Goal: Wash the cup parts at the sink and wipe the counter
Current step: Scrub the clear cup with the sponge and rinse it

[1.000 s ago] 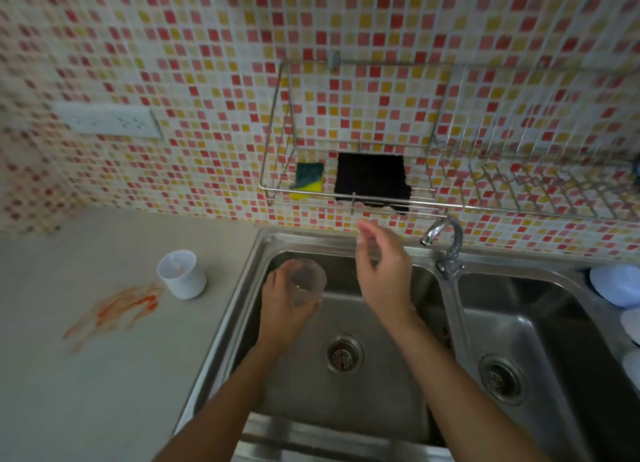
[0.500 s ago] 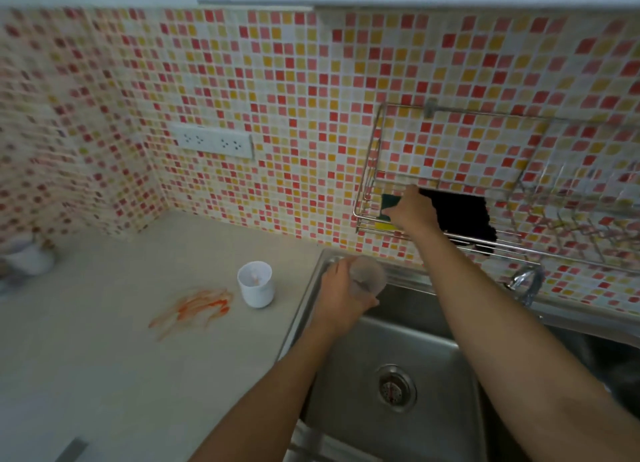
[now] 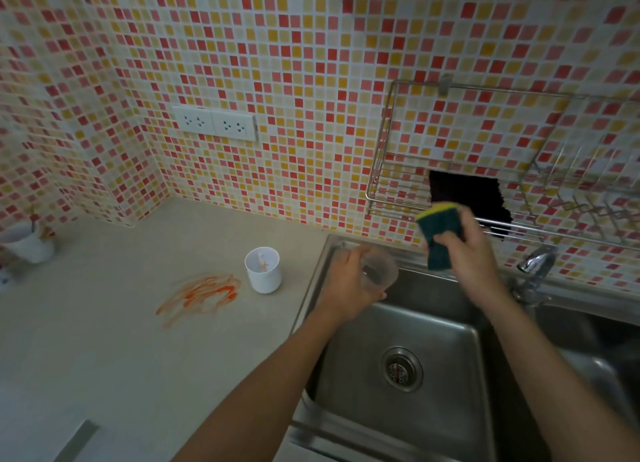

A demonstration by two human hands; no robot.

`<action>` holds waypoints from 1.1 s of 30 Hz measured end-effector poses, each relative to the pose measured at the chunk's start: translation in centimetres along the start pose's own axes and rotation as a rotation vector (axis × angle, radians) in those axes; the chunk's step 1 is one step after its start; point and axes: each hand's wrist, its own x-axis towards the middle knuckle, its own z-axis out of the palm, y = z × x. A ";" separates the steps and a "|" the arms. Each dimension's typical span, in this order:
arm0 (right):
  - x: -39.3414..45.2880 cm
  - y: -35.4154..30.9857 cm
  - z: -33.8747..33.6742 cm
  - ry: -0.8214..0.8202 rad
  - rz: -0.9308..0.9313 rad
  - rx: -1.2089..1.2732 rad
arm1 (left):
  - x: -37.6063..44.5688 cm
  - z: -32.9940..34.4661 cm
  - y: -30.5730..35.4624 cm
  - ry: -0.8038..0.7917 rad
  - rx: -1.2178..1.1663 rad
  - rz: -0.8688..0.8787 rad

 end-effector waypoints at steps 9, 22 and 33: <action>-4.0 8.1 0.0 -0.228 -0.203 -0.691 | 0.0 2.2 0.3 -0.128 0.107 0.129; -5.0 9.2 -0.2 -0.303 -0.296 -0.740 | 0.5 2.9 0.6 -0.161 0.105 0.209; -3.9 9.0 0.2 -0.408 -0.255 -0.738 | 1.0 2.4 0.0 -0.183 0.139 0.217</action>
